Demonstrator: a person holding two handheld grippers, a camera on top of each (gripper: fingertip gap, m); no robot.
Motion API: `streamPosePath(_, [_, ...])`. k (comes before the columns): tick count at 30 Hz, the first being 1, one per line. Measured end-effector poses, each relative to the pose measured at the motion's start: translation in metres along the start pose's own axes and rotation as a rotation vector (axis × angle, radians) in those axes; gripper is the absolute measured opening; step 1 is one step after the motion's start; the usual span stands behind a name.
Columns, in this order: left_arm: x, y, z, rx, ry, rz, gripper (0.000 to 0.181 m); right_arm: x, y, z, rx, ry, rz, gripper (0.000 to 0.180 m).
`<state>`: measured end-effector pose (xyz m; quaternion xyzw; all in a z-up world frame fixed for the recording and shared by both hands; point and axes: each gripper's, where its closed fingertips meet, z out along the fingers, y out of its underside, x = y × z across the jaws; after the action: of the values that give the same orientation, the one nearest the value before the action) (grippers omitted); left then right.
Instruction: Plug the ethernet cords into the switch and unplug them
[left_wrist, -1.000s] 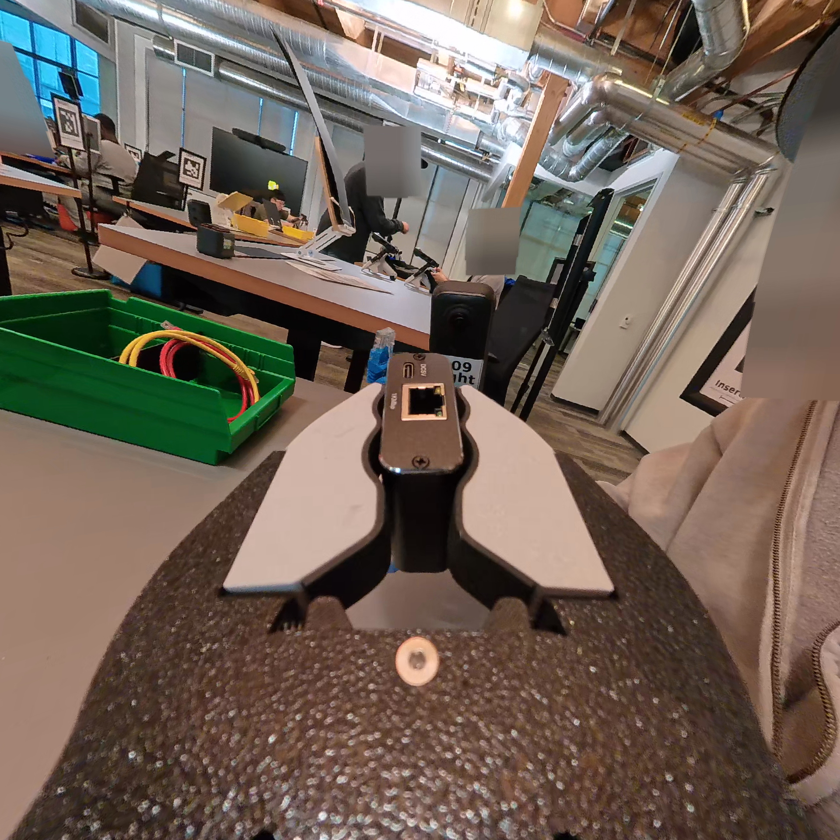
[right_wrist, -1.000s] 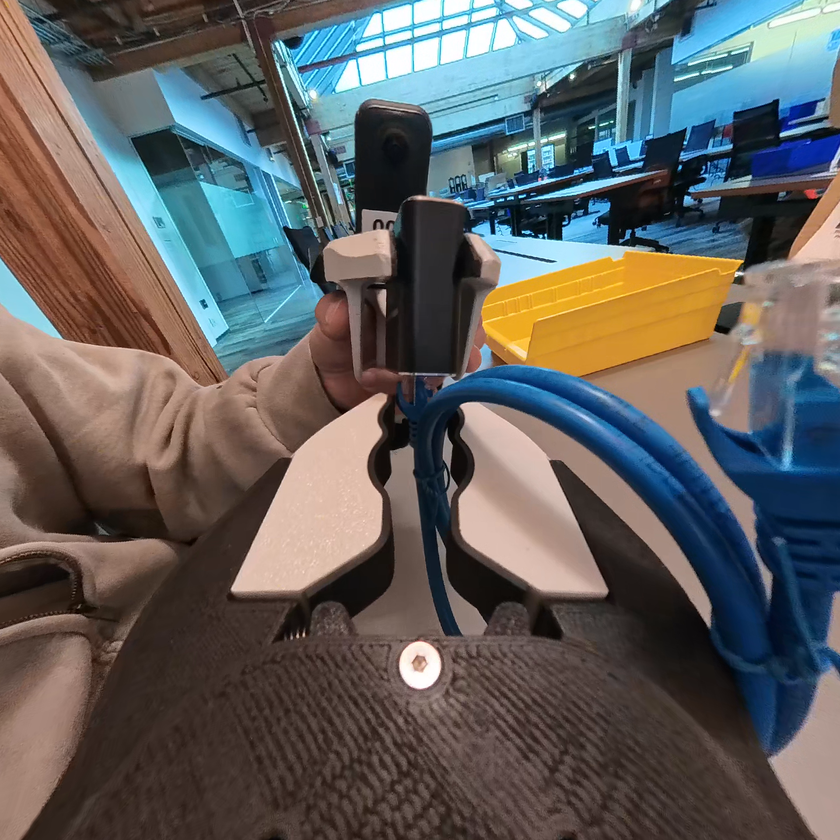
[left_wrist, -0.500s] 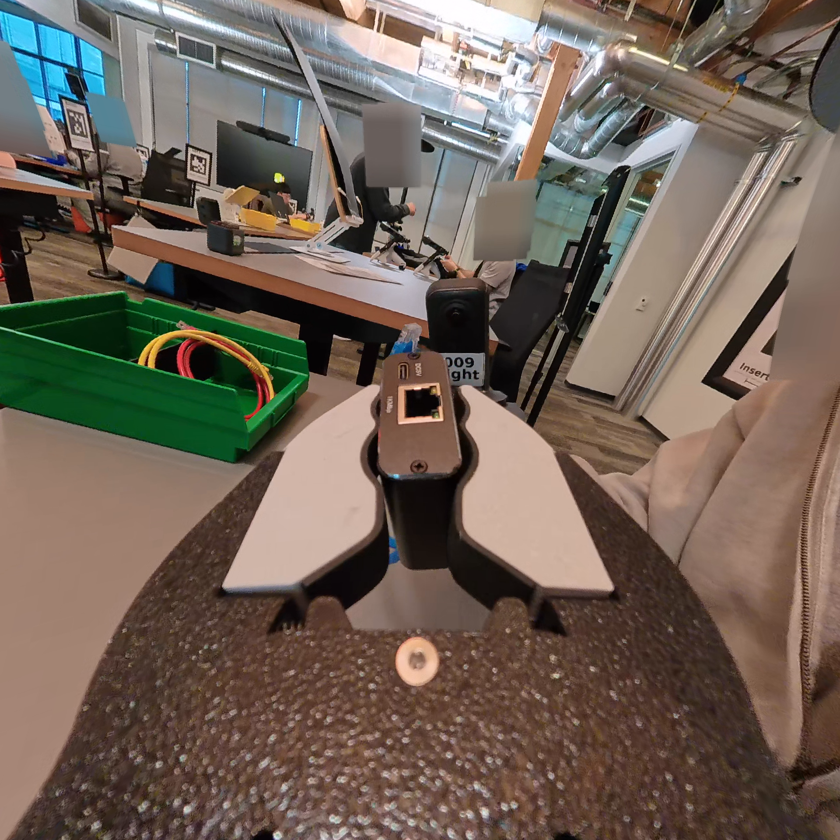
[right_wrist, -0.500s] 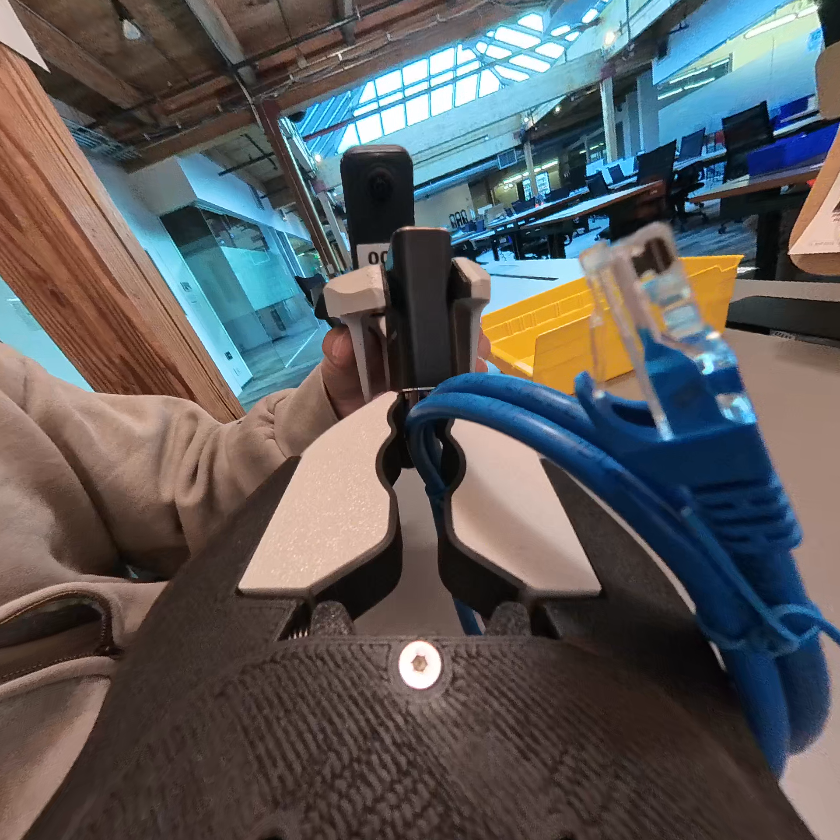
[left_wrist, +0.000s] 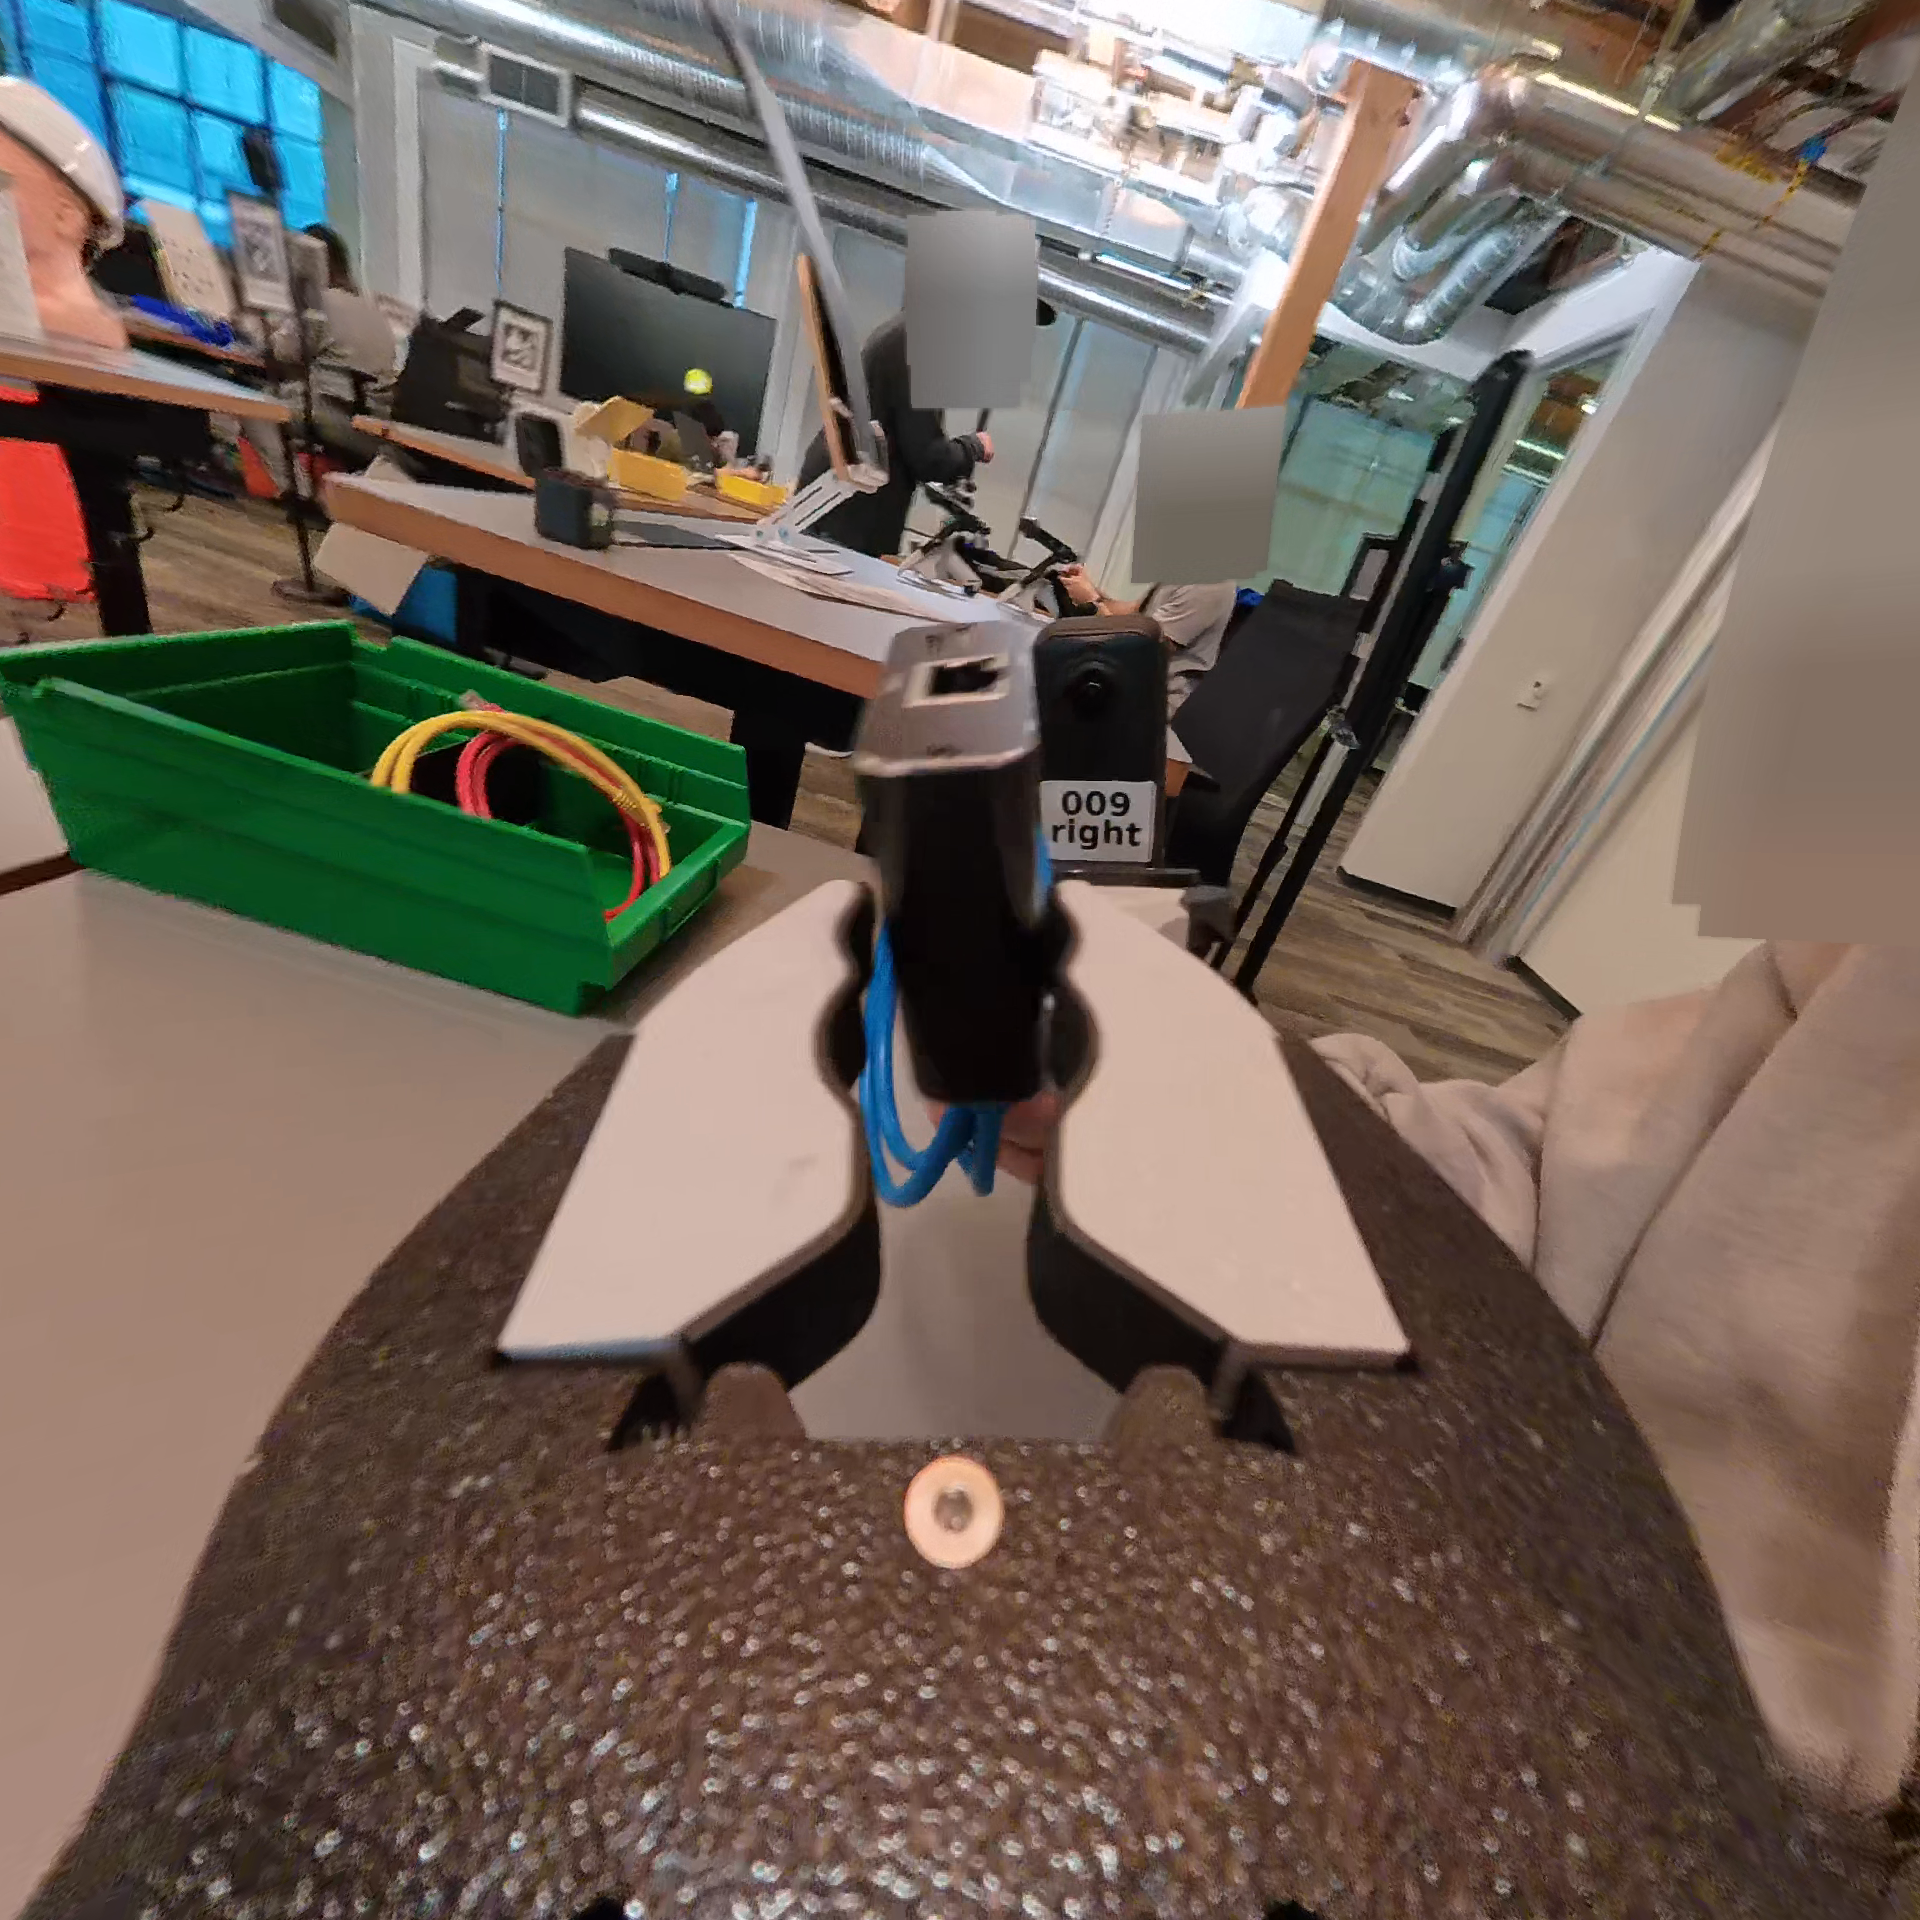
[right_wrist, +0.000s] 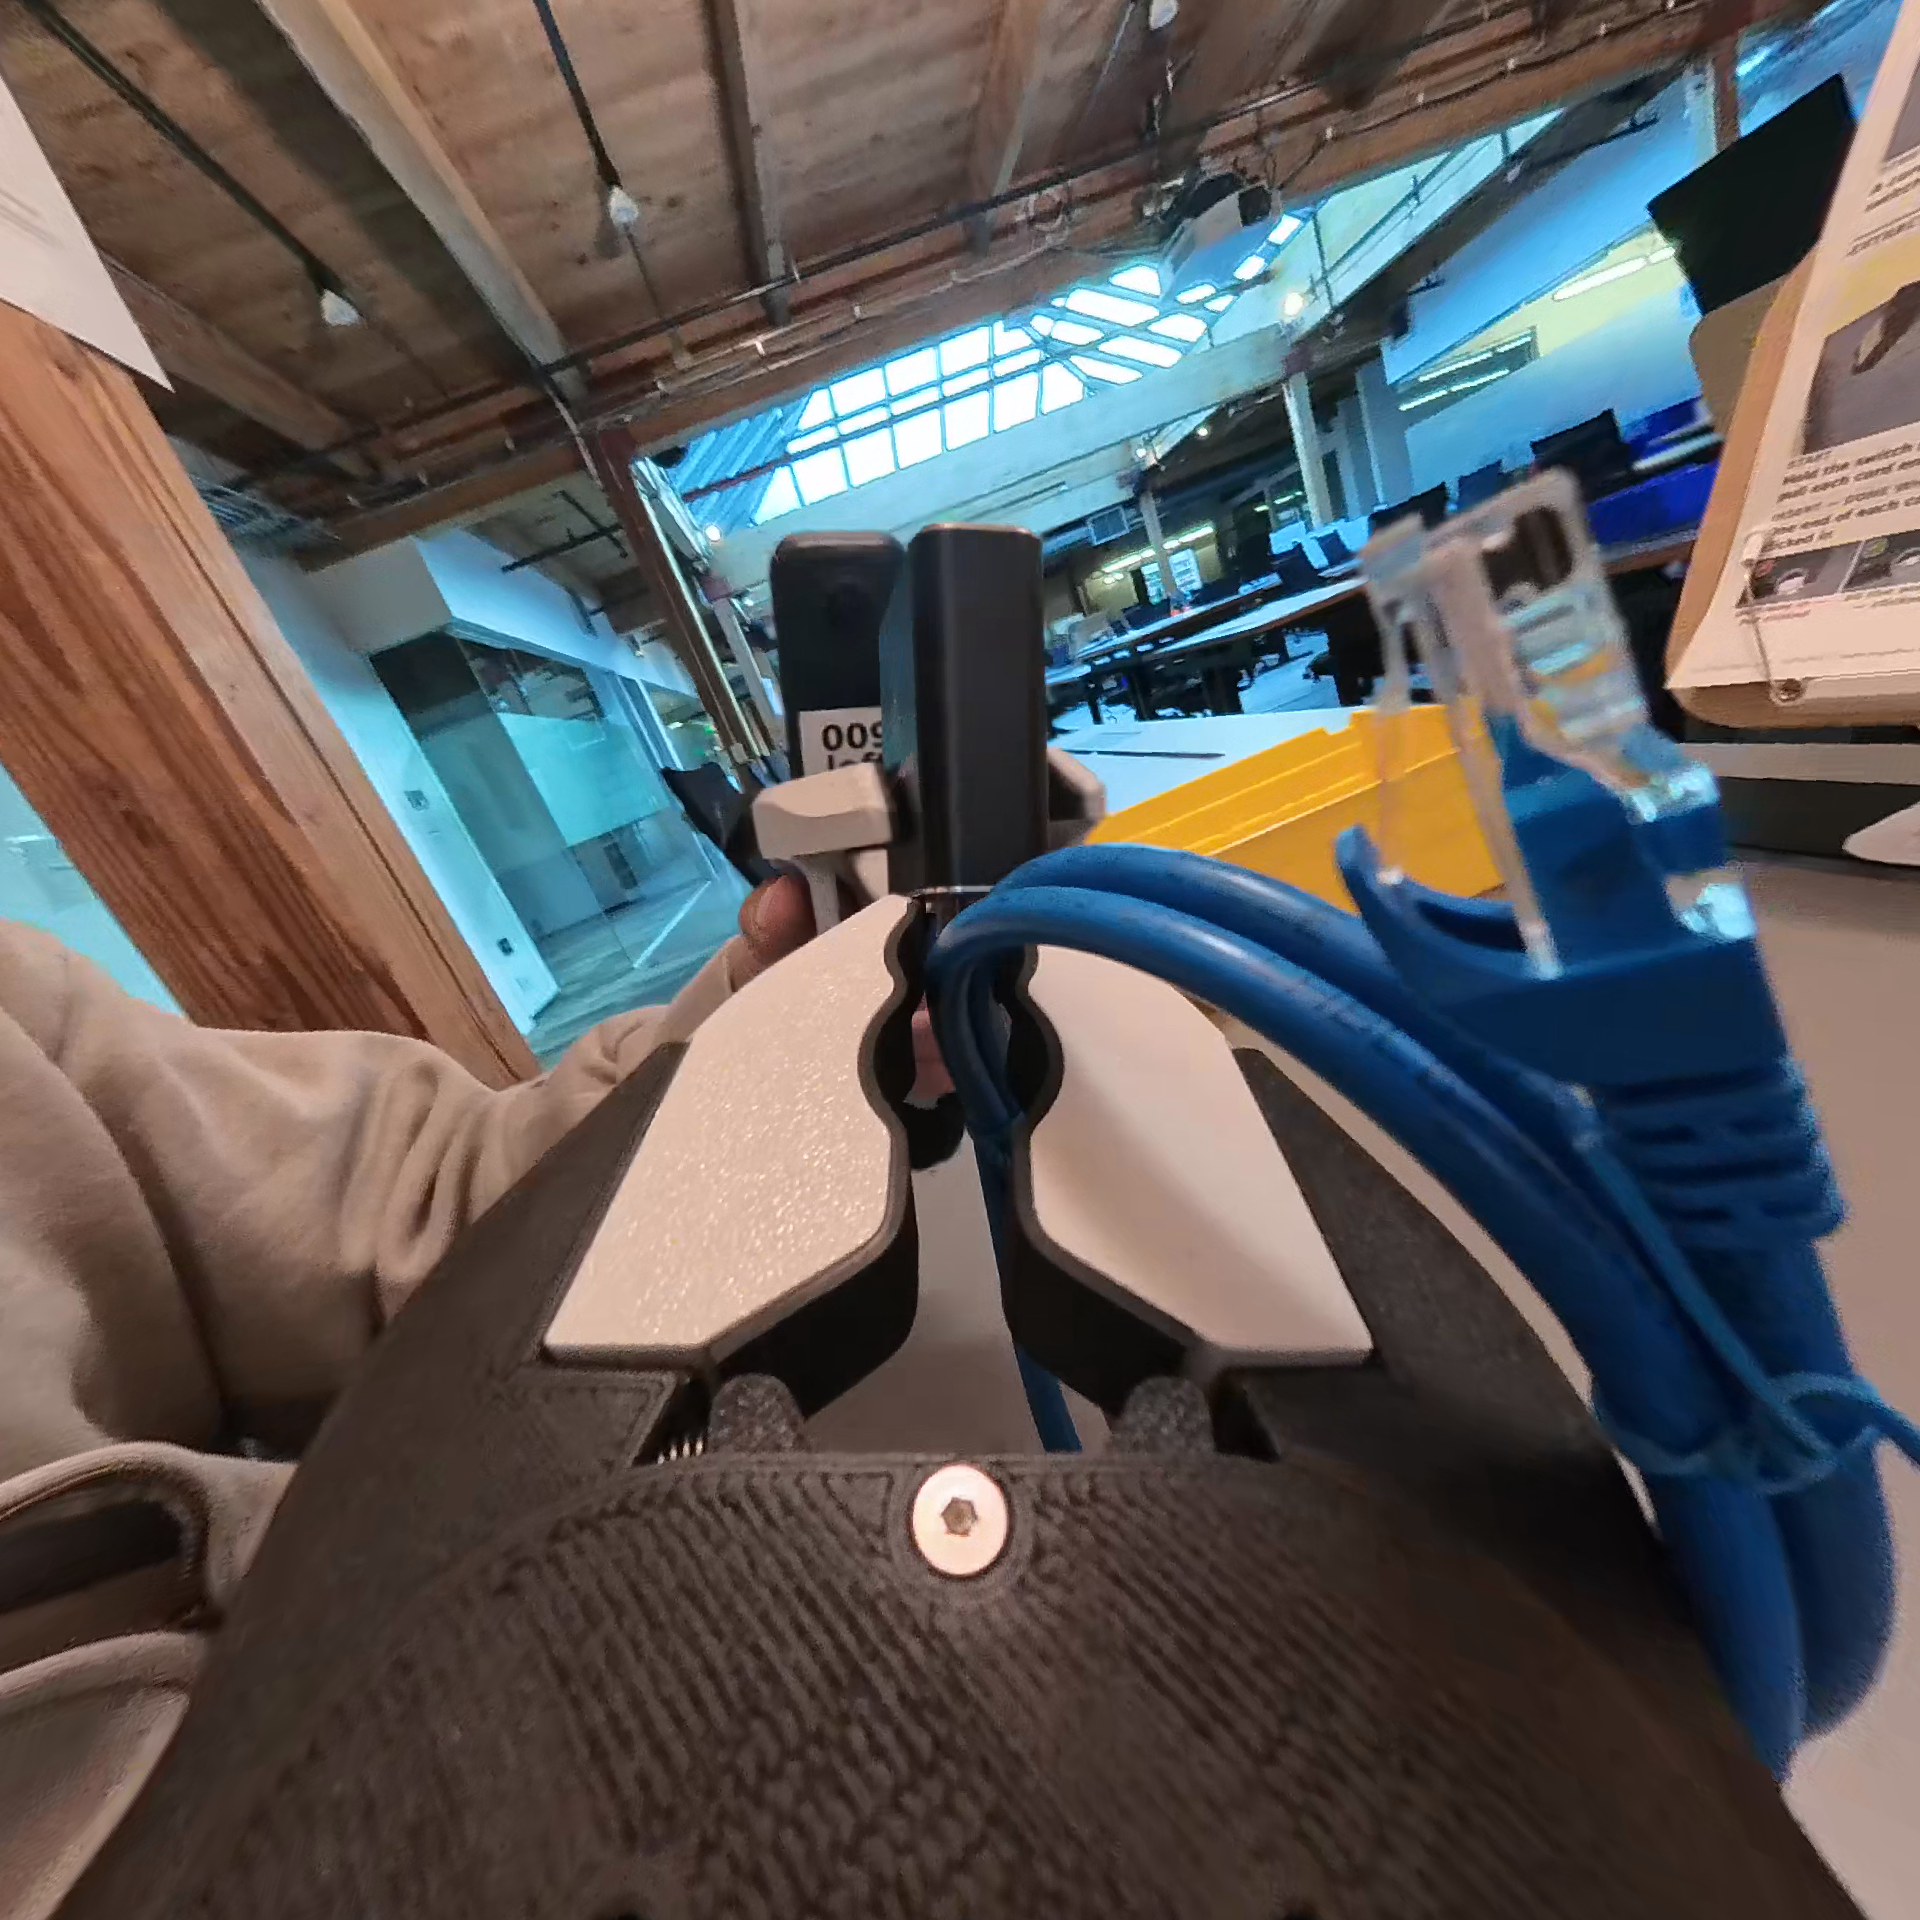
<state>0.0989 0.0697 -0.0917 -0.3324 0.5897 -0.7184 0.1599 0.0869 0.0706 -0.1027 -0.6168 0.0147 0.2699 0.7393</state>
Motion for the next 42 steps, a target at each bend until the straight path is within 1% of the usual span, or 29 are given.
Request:
streamPosePath(1, [0.001,-0.001,0.002,0.008,0.005,0.015,0.024,0.001,0.001,0.003,0.0,0.022,-0.012,0.013])
streamPosePath(3, [0.001,-0.002,0.003,-0.008,0.014,0.056,0.024,0.001,-0.001,0.003,0.014,0.021,-0.007,0.014])
streamPosePath(4, [-0.003,0.0,0.002,-0.05,-0.005,0.082,0.024,0.003,0.002,0.002,-0.017,0.023,0.016,0.02])
streamPosePath(6, [-0.017,0.002,-0.002,-0.122,-0.079,0.139,0.024,0.0,0.013,0.0,-0.124,-0.017,0.104,0.062])
streamPosePath(7, [-0.021,0.0,-0.007,-0.146,-0.079,0.141,0.024,-0.007,0.021,-0.004,-0.202,-0.055,0.147,0.071])
streamPosePath(9, [-0.034,-0.005,-0.019,-0.226,-0.115,0.114,0.024,-0.035,0.038,-0.019,-0.401,-0.206,0.184,0.046])
streamPosePath(10, [-0.041,-0.005,-0.027,-0.285,-0.135,0.121,0.024,-0.046,0.043,-0.027,-0.487,-0.239,0.171,0.042])
streamPosePath(11, [-0.042,-0.004,-0.033,-0.356,-0.126,0.135,0.024,-0.05,0.04,-0.032,-0.523,-0.226,0.115,0.043])
streamPosePath(12, [-0.041,-0.002,-0.038,-0.428,-0.1,0.151,0.024,-0.052,0.028,-0.033,-0.495,-0.187,0.031,0.046])
streamPosePath(13, [-0.037,0.0,-0.042,-0.491,-0.069,0.172,0.024,-0.048,0.011,-0.032,-0.428,-0.113,-0.056,0.048])
streamPosePath(14, [-0.031,0.002,-0.043,-0.549,-0.027,0.193,0.024,-0.035,-0.01,-0.029,-0.34,0.012,-0.153,0.049])
streamPosePath(15, [-0.025,0.003,-0.043,-0.598,0.018,0.21,0.024,-0.023,-0.032,-0.026,-0.245,0.118,-0.254,0.056])
streamPosePath(16, [-0.019,0.004,-0.041,-0.635,0.059,0.219,0.024,-0.017,-0.046,-0.022,-0.174,0.161,-0.338,0.055])
streamPosePath(17, [-0.013,0.005,-0.038,-0.669,0.101,0.215,0.024,-0.013,-0.049,-0.016,-0.142,0.168,-0.37,0.047])
streamPosePath(18, [-0.007,0.007,-0.035,-0.701,0.14,0.21,0.024,-0.01,-0.044,-0.009,-0.159,0.135,-0.346,0.041])
streamPosePath(20, [0.002,0.01,-0.029,-0.75,0.195,0.214,0.024,-0.012,-0.024,0.006,-0.213,0.022,-0.258,0.028])
streamPosePath(21, [0.004,0.014,-0.03,-0.789,0.214,0.218,0.024,-0.008,-0.022,0.01,-0.196,0.03,-0.223,0.035])
streamPosePath(24, [0.01,0.019,-0.03,-0.834,0.254,0.238,0.024,-0.013,-0.014,0.013,-0.192,-0.045,-0.184,0.03])
streamPosePath(26, [0.01,0.022,-0.03,-0.857,0.267,0.247,0.024,-0.017,-0.007,0.013,-0.23,-0.072,-0.208,0.024])
streamPosePath(27, [0.009,0.024,-0.029,-0.869,0.268,0.251,0.024,-0.015,-0.006,0.012,-0.24,-0.062,-0.234,0.024])
streamPosePath(29, [0.005,0.026,-0.027,-0.876,0.26,0.262,0.024,-0.012,-0.007,0.011,-0.24,-0.04,-0.259,0.024])
streamPosePath(32, [-0.004,0.014,-0.011,-0.769,0.181,0.317,0.027,-0.005,-0.025,0.006,-0.119,0.008,-0.266,0.024])
streamPosePath(34, [-0.014,0.001,-0.001,-0.656,0.048,0.407,0.036,0.003,-0.044,-0.005,-0.005,0.043,-0.203,0.024])
streamPosePath(36, [-0.023,-0.011,0.003,-0.55,-0.113,0.563,0.047,0.007,-0.062,-0.02,0.124,0.036,-0.114,0.024])
streamPosePath(38, [-0.021,-0.014,0.004,-0.467,-0.216,0.728,0.034,0.01,-0.072,-0.03,0.205,-0.002,-0.016,0.024])
streamPosePath(39, [-0.017,-0.014,0.005,-0.442,-0.244,0.764,0.03,0.011,-0.074,-0.033,0.228,-0.021,0.02,0.024])
streamPosePath(40, [-0.013,-0.012,0.006,-0.425,-0.254,0.754,0.032,0.012,-0.074,-0.034,0.247,-0.043,0.048,0.024])
streamPosePath(41, [-0.008,-0.009,0.007,-0.414,-0.24,0.697,0.039,0.013,-0.074,-0.035,0.268,-0.066,0.08,0.024])
streamPosePath(42, [-0.002,-0.007,0.008,-0.397,-0.207,0.613,0.037,0.012,-0.074,-0.036,0.282,-0.095,0.098,0.023])
